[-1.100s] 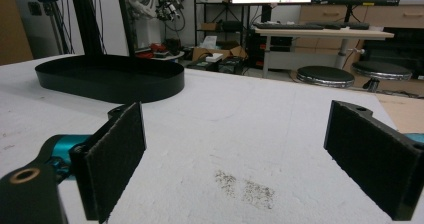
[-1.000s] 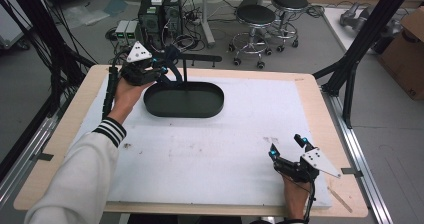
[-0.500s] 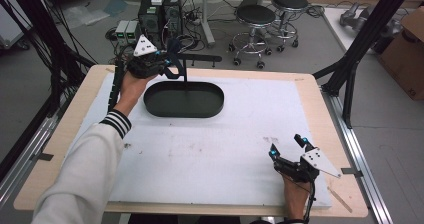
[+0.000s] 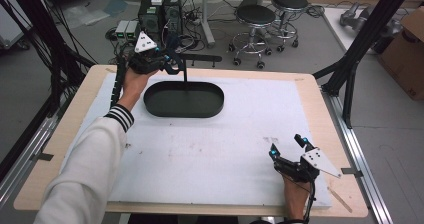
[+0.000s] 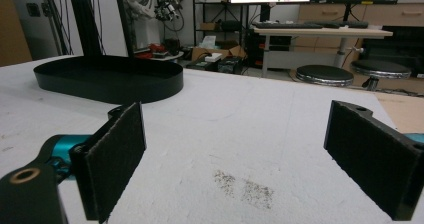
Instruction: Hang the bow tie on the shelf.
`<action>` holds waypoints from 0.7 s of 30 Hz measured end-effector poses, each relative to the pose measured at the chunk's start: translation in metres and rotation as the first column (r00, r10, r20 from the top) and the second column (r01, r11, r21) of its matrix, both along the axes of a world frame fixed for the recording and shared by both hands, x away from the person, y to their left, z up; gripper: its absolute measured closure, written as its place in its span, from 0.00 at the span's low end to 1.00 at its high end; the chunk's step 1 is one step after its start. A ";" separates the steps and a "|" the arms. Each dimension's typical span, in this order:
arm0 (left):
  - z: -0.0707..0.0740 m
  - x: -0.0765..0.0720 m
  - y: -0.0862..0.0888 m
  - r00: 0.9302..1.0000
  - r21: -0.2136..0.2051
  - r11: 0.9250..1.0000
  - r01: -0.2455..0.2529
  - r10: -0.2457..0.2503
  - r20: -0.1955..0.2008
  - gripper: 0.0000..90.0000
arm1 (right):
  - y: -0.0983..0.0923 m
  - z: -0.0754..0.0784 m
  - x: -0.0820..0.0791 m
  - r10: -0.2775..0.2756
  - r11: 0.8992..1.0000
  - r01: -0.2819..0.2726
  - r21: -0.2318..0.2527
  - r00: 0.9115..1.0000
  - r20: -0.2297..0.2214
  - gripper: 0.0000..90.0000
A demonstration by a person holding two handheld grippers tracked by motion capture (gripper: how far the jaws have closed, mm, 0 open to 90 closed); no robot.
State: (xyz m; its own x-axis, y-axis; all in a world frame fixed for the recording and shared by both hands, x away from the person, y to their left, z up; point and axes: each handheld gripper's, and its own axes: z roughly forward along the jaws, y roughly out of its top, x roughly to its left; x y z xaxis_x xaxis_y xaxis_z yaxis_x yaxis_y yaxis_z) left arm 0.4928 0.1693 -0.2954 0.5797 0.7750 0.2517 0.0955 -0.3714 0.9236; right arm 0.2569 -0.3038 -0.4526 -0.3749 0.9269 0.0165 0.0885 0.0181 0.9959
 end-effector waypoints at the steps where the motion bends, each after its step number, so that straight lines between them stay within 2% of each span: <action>1: -0.001 0.001 0.000 1.000 0.005 1.000 -0.006 0.006 0.003 0.84 | 0.000 0.000 0.000 -0.001 1.000 0.001 0.002 1.000 0.001 0.10; 4: -0.002 0.002 0.001 1.000 0.000 1.000 -0.020 0.020 0.002 0.84 | 0.000 0.000 0.000 -0.001 1.000 0.001 0.001 1.000 0.003 0.10; 9: -0.002 0.003 0.000 0.999 0.011 0.999 -0.034 0.034 0.027 0.84 | 0.000 0.000 0.000 0.001 1.000 -0.001 0.003 1.000 0.002 0.10; 17: -0.002 0.004 0.003 0.999 0.005 0.999 -0.042 0.042 0.025 0.84 | -0.001 0.000 0.001 0.001 1.000 -0.001 0.002 1.000 0.002 0.10; 21: -0.002 0.003 0.002 0.999 0.026 0.999 -0.037 0.037 0.015 0.83 | -0.001 0.000 0.001 0.002 1.000 -0.002 0.002 1.000 0.001 0.10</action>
